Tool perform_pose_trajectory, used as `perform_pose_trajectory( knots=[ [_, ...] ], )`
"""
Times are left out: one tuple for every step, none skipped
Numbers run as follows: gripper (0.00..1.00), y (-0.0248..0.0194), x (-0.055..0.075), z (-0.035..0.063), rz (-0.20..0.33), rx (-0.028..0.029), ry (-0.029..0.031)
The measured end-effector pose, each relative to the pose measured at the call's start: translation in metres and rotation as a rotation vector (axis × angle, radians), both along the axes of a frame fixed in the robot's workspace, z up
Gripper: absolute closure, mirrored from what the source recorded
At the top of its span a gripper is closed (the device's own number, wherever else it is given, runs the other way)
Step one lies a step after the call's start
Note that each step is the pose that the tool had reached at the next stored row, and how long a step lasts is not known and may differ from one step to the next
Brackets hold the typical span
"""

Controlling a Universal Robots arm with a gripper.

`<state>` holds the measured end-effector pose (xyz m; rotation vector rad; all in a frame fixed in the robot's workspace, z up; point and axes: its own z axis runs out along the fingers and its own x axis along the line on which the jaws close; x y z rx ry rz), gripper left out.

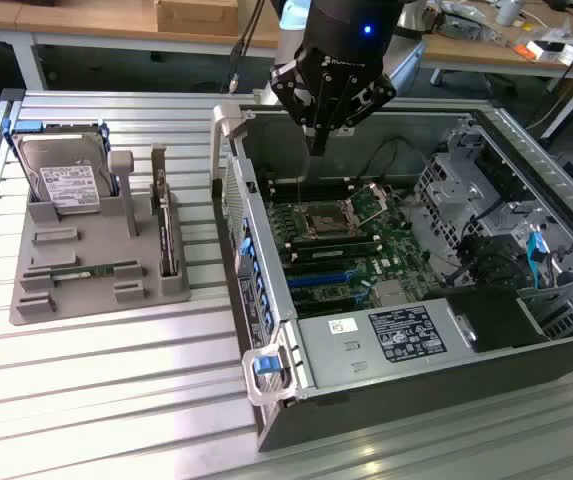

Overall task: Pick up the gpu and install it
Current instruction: 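Reach for the gpu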

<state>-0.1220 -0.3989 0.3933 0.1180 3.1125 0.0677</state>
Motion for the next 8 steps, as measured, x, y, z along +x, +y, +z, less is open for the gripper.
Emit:
perform_pose_trajectory(
  knots=[
    [0.89,0.0000,-0.0068,0.0000,0.000,0.0000,0.0000],
    [0.89,0.0000,-0.0087,0.0000,0.000,0.0000,0.0000],
    [0.89,0.0000,-0.0098,0.0000,0.000,0.0000,0.0000],
    [0.89,0.0000,-0.0105,0.0000,0.000,0.0000,0.0000],
    [0.89,0.0000,-0.0117,-0.0001,0.000,0.0000,0.0000],
    [0.89,0.0000,-0.0124,-0.0001,0.000,0.0000,0.0000],
    [0.89,0.0000,-0.0132,-0.0001,0.000,0.0000,0.0000],
    [0.89,0.0000,-0.0136,-0.0001,0.000,0.0000,0.0000]
  ],
)
